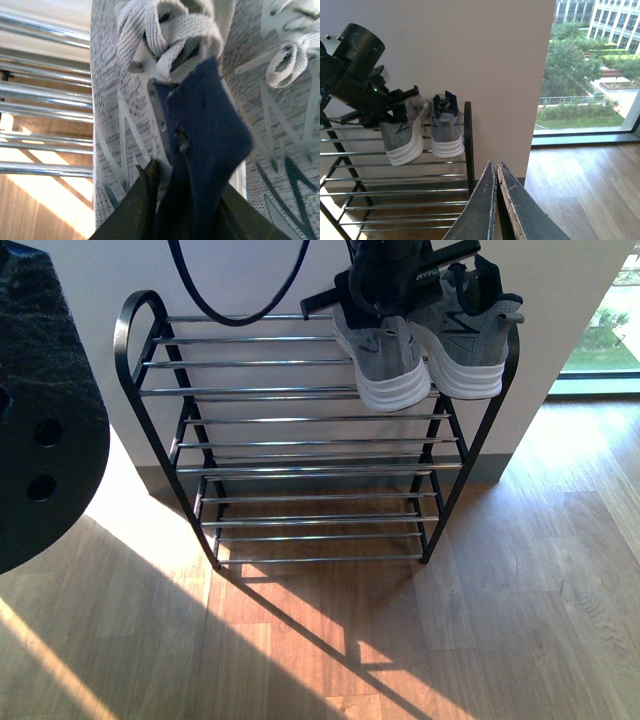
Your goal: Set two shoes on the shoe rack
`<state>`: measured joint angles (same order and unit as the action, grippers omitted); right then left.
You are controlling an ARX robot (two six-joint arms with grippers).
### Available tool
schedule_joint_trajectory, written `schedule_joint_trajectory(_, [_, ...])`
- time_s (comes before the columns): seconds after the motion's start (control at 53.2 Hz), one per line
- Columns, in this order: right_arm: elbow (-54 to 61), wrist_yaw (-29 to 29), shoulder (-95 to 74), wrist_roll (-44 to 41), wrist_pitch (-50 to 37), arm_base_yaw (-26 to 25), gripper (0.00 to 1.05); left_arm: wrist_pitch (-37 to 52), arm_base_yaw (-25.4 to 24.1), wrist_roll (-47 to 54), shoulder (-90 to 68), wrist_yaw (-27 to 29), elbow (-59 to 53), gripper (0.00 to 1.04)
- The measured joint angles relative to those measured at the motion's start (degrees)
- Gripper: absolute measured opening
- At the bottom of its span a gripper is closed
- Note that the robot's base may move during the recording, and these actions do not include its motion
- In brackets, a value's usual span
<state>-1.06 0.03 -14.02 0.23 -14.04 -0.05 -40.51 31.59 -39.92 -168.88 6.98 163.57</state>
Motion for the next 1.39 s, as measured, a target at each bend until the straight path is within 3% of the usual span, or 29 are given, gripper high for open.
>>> schedule_joint_trajectory(0.075, [0.0, 0.0, 1.2, 0.0, 1.1, 0.0, 0.01, 0.0, 0.0, 1.0, 0.0, 1.0, 0.9, 0.31])
schedule_joint_trajectory(0.132, [0.0, 0.0, 1.7, 0.0, 1.6, 0.0, 0.01, 0.5, -0.1, 2.5, 0.0, 2.3, 1.7, 0.44])
schedule_joint_trajectory(0.188, [0.0, 0.0, 2.3, 0.0, 2.3, 0.0, 0.01, 0.7, -0.1, 3.3, 0.0, 2.7, 1.8, 0.48])
schedule_joint_trajectory(0.32, [0.0, 0.0, 3.8, 0.0, 3.8, 0.0, 0.01, 1.7, -0.1, 5.4, 0.2, 5.2, 1.9, 0.72])
schedule_joint_trajectory(0.414, [0.0, -0.2, 9.2, 0.0, 11.1, 0.0, 0.01, 2.3, 0.0, 6.4, 0.5, 6.5, 1.9, 0.83])
schedule_joint_trajectory(0.433, [0.0, 0.1, 10.7, 0.0, 12.6, 0.0, 0.01, 2.7, 0.2, 7.0, 0.9, 7.2, 1.9, 0.92])
schedule_joint_trajectory(0.47, [0.0, 0.0, 12.3, 0.0, 13.4, 0.0, 0.01, 4.2, 0.2, 7.5, 1.9, 8.4, 0.7, 0.97])
schedule_joint_trajectory(0.546, [0.0, 0.0, 13.5, 0.0, 13.7, 0.0, 0.01, 11.9, 0.4, 8.9, 7.7, 11.3, -8.4, 0.95])
schedule_joint_trajectory(0.809, [0.0, 0.0, 13.7, 0.0, 14.0, 0.0, 0.01, 42.4, 1.0, 14.6, 43.9, 19.8, -57.0, 0.95])
schedule_joint_trajectory(1.016, [0.0, 0.0, 13.7, 0.0, 14.0, 0.0, 0.01, 51.5, -1.4, 15.4, 60.5, 27.8, -90.9, 0.95])
schedule_joint_trajectory(1.185, [0.0, 0.0, 13.7, 0.0, 14.0, 0.0, 0.01, 53.6, -2.1, 15.7, 73.2, 34.2, -105.7, 0.95])
schedule_joint_trajectory(1.298, [0.0, 0.0, 13.7, 0.0, 14.0, 0.0, 0.01, 54.8, -2.1, 16.2, 77.2, 35.0, -109.0, 0.95])
schedule_joint_trajectory(1.392, [0.0, 0.0, 13.7, 0.0, 14.0, 0.0, 0.01, 72.8, -4.2, 24.6, 78.1, 23.3, -116.6, 0.82])
